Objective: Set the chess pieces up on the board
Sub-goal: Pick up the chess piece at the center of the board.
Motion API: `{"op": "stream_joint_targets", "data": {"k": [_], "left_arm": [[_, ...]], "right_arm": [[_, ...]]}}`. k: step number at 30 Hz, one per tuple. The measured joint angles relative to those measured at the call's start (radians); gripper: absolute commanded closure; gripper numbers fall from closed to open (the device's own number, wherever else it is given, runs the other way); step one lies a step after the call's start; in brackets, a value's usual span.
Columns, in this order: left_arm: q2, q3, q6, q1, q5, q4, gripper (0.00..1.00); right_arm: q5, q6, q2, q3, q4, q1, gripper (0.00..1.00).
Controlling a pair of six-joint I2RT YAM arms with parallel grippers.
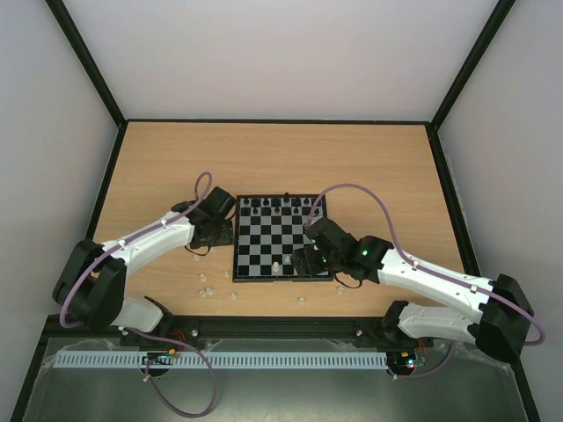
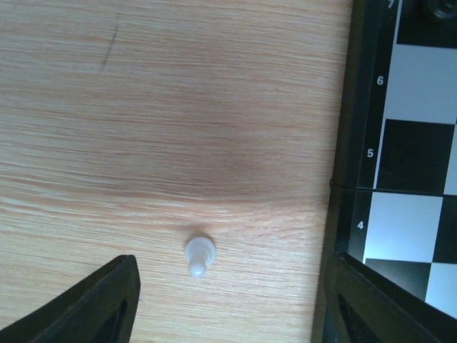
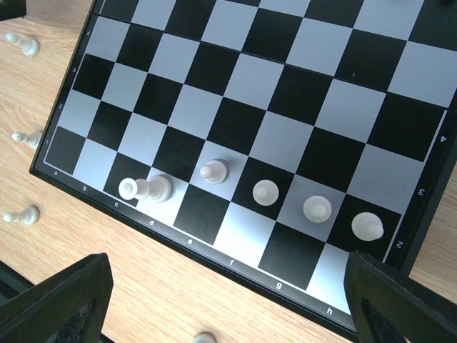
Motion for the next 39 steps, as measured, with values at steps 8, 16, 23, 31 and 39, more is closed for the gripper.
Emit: {"op": "stream_joint_targets", "data": {"k": [8,16,23,31,39], "left_arm": [[0.036,-0.032,0.008,0.016,0.03,0.042,0.5],[0.064,-0.06,0.017,0.029,0.039,0.067,0.64],[0.074,-0.061,0.023,0.041,0.039,0.074,0.77],[0.079,-0.061,0.019,0.042,0.044,0.072,0.63],[0.082,-0.061,0.007,0.042,0.045,0.066,0.76]], "right_arm": [[-0.014,-0.009,0.0,-0.003,0.014,0.0,0.11],[-0.018,-0.011,0.0,-0.008,0.018,0.0,0.12],[-0.019,-0.011,0.0,-0.009,0.019,0.0,0.12],[-0.023,-0.011,0.0,-0.012,0.023,0.0,0.12],[-0.029,-0.015,0.0,-0.013,0.023,0.0,0.12]]}}
